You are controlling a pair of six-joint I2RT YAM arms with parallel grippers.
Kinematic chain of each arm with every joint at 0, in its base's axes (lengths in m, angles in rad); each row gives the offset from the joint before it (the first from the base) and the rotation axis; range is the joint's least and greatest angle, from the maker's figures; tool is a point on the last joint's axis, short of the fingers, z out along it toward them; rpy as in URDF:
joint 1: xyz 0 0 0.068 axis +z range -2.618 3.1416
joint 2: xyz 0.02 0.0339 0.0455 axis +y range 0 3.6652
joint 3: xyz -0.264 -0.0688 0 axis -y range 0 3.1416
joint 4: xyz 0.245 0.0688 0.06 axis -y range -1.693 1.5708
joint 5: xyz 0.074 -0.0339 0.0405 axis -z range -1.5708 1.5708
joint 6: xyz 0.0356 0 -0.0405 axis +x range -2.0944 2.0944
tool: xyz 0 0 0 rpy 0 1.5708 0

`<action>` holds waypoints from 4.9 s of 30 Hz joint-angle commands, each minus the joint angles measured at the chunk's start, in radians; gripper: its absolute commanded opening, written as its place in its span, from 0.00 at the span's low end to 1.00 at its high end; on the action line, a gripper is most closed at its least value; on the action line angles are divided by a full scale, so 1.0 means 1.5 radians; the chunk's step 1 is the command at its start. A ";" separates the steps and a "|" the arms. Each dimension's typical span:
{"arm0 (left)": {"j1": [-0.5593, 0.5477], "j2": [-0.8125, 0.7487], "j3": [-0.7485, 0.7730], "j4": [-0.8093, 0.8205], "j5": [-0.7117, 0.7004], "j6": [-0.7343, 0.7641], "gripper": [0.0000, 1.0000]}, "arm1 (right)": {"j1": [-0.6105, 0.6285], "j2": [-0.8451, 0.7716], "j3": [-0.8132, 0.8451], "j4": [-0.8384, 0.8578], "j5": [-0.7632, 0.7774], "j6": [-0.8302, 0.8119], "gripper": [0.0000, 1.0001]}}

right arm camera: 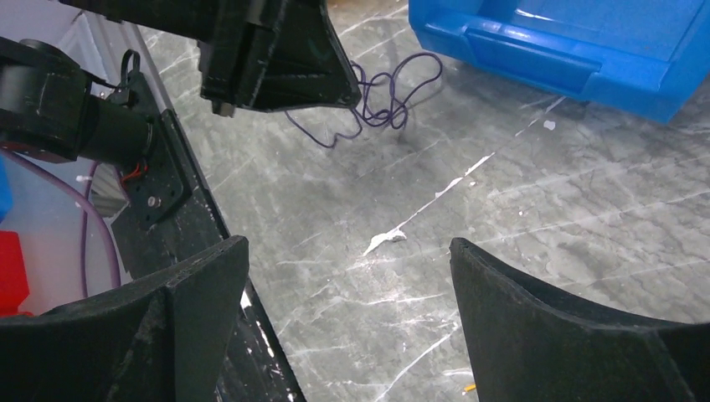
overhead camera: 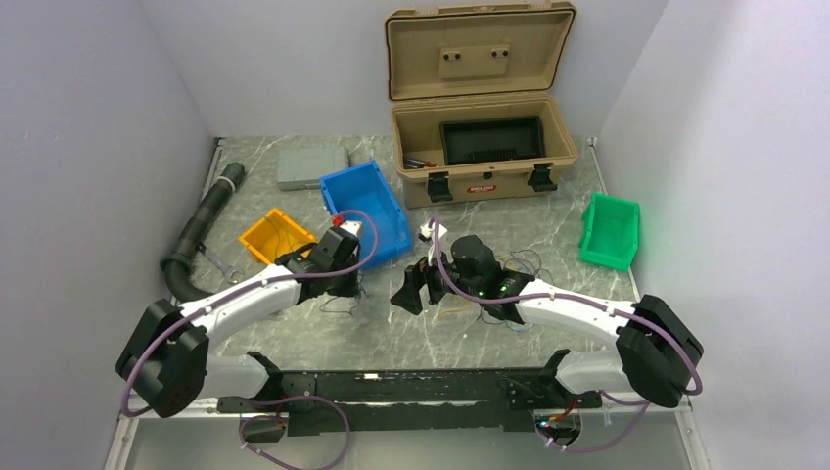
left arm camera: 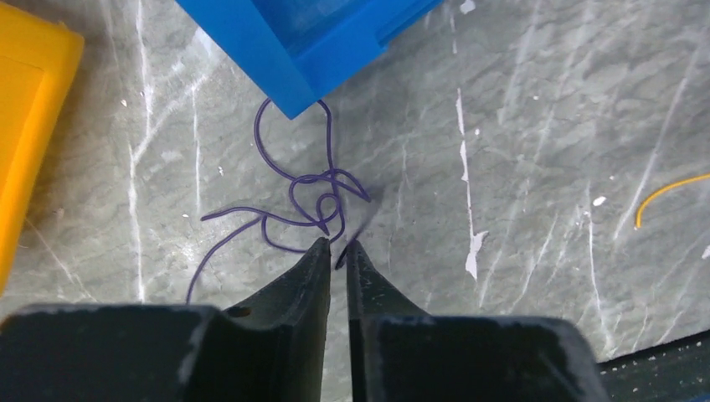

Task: Untangle the cables
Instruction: Untie the cable, then place the cable in the bin.

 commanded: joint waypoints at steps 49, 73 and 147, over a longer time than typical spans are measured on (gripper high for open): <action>-0.067 0.015 0.073 -0.089 -0.011 -0.015 0.00 | -0.007 -0.246 -0.115 0.004 0.205 0.030 0.91; -0.072 -0.014 0.352 -0.231 0.044 0.079 0.00 | -0.074 -0.448 -0.164 -0.127 0.200 0.057 0.92; -0.007 0.026 0.613 -0.199 0.243 0.122 0.00 | -0.002 -0.028 0.065 0.098 0.064 0.024 0.93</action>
